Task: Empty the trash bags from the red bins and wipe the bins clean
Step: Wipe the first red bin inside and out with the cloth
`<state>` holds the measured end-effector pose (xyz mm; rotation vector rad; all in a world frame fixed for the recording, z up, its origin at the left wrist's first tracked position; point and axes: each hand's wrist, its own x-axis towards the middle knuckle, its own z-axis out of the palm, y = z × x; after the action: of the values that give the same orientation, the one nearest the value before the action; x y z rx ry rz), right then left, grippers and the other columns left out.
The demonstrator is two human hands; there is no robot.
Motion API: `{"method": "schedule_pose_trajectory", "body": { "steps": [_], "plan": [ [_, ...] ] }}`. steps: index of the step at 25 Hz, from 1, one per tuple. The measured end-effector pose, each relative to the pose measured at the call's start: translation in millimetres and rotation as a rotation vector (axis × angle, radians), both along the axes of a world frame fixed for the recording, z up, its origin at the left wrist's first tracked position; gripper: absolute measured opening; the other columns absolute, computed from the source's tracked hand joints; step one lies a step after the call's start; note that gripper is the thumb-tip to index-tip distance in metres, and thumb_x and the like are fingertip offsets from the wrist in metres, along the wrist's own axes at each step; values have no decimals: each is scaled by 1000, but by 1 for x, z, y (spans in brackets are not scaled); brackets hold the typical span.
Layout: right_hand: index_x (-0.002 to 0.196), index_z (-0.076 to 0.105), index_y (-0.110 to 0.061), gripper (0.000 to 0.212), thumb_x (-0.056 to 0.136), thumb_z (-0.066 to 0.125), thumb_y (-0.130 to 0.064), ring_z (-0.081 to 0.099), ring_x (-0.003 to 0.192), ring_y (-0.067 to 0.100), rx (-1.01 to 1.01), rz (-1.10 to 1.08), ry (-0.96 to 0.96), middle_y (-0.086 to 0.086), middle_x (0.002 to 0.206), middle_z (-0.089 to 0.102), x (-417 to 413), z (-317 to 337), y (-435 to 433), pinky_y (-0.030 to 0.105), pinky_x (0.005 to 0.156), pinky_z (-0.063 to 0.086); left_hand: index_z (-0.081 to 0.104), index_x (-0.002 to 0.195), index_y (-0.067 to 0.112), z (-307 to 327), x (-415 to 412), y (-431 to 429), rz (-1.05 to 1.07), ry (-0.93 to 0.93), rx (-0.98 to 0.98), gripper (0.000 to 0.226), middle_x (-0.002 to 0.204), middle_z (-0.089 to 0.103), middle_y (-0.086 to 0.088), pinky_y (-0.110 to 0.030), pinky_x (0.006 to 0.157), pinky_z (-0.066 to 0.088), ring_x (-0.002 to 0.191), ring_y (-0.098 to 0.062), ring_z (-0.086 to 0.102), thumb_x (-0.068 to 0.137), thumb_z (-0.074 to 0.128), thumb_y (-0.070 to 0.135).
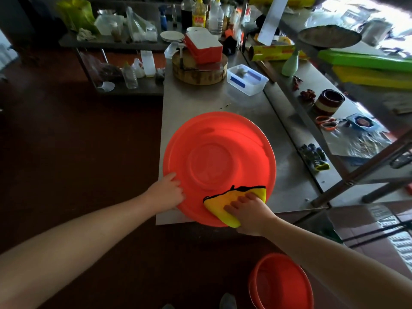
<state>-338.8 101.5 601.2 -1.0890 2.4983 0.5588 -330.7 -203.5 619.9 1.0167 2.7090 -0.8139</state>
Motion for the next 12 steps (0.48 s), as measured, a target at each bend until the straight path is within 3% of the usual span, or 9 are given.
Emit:
{"method": "schedule_pose_trajectory", "body": {
  "steps": [3, 6, 9, 12],
  "plan": [
    [150, 36, -31, 76, 82, 62, -55, 52, 124, 28, -44, -19, -17, -2, 137, 57, 0, -6, -3, 47, 109, 33, 66, 119, 19, -9, 6, 25, 80, -57, 21, 40, 117, 68, -5, -57, 115, 24, 116, -29, 59, 93, 59, 49],
    [153, 32, -33, 82, 82, 55, -67, 47, 133, 27, -62, -72, -75, -2, 146, 51, -3, -11, 5, 48, 114, 28, 59, 127, 17, -32, 23, 57, 60, -103, 148, 67, 119, 67, -8, -49, 106, 33, 112, -30, 61, 92, 41, 72],
    [153, 31, -36, 96, 75, 19, -91, 39, 140, 26, -17, -213, -181, -1, 153, 44, -12, -17, 5, 49, 114, 23, 56, 132, 19, -47, 27, 67, 4, -58, 210, 68, 119, 67, -11, -47, 102, 37, 109, -32, 63, 93, 40, 71],
    [153, 29, -38, 88, 83, 1, -85, 34, 143, 28, 13, -324, -218, -1, 158, 36, -20, -38, -11, 51, 113, 22, 62, 126, 20, -54, 32, 70, -46, 5, 189, 63, 112, 71, -10, -47, 102, 42, 101, -31, 67, 89, 51, 69]
  ]
}}
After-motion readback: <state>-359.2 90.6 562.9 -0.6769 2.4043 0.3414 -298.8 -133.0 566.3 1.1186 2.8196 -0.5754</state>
